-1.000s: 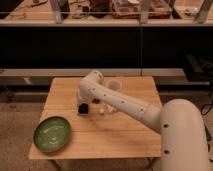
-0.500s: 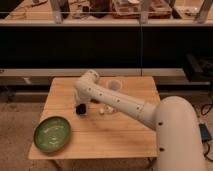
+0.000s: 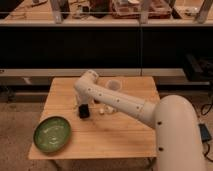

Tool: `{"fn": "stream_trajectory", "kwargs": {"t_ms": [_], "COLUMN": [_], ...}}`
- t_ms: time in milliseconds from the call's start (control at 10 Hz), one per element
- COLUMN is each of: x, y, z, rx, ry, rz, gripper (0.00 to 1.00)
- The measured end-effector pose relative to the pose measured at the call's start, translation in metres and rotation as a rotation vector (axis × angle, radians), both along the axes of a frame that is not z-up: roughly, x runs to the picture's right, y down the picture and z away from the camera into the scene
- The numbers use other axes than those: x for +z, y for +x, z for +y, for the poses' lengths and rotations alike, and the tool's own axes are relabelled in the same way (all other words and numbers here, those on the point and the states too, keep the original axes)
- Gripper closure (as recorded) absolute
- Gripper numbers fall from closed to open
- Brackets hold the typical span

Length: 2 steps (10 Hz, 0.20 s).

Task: Place the eraser on the white sponge

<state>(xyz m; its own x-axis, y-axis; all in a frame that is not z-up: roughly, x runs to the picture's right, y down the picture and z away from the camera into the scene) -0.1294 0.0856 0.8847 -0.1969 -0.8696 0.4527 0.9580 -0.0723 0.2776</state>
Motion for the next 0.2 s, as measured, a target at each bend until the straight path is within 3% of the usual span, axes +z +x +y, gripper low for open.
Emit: {"fn": "stream_trajectory", "kwargs": {"t_ms": [200], "x": [-0.012], "y": [0.006], "z": [-0.025], "rx": [0.042], "ry": [0.024], "rz": [-0.002], "gripper": [0.2]}}
